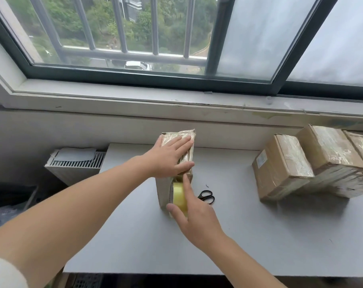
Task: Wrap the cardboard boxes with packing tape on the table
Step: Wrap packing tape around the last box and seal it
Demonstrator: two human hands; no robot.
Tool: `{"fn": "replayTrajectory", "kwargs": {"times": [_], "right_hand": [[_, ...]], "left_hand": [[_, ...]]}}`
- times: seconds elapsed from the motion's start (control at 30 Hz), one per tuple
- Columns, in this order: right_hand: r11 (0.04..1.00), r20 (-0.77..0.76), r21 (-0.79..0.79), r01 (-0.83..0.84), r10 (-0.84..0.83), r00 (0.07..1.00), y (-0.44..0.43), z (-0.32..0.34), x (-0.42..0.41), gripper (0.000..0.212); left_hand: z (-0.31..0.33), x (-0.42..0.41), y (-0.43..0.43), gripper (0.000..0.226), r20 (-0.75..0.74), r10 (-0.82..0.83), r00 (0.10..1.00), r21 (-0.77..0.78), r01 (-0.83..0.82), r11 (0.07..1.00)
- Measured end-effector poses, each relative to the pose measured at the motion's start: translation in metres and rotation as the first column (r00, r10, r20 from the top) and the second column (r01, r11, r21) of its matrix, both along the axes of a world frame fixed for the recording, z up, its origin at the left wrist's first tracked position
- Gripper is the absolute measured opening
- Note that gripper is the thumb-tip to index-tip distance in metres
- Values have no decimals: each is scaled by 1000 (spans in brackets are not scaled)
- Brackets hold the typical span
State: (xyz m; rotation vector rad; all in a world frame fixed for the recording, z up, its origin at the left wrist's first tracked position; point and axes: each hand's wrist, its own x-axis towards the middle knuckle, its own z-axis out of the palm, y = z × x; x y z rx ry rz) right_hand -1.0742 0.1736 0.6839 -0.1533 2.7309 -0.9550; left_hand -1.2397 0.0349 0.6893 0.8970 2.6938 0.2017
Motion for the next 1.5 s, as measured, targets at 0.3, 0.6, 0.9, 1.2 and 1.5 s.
{"fn": "replayTrajectory", "kwargs": {"times": [0.3,0.6,0.9,1.2,1.5], "right_hand": [[991,3,121,-53,53,999,-6,-3,1,89],[990,11,104,-97,96,995,-1,-5,-2,91],[986,13,124,-109,108,994,-3,-3,-3,89],[986,-27,126,-112,117,993,-8,-7,-1,88],[986,-49,129,-105,112,993,-4,-2,-1,88]], "left_hand": [[8,0,47,51,53,456,888,219,-456,863],[10,-13,65,41,54,586,808,215,-583,784],[10,-24,71,29,103,645,757,207,-651,730],[10,17,40,93,92,321,942,39,-326,945],[20,19,50,80,135,339,931,12,-344,939]]}}
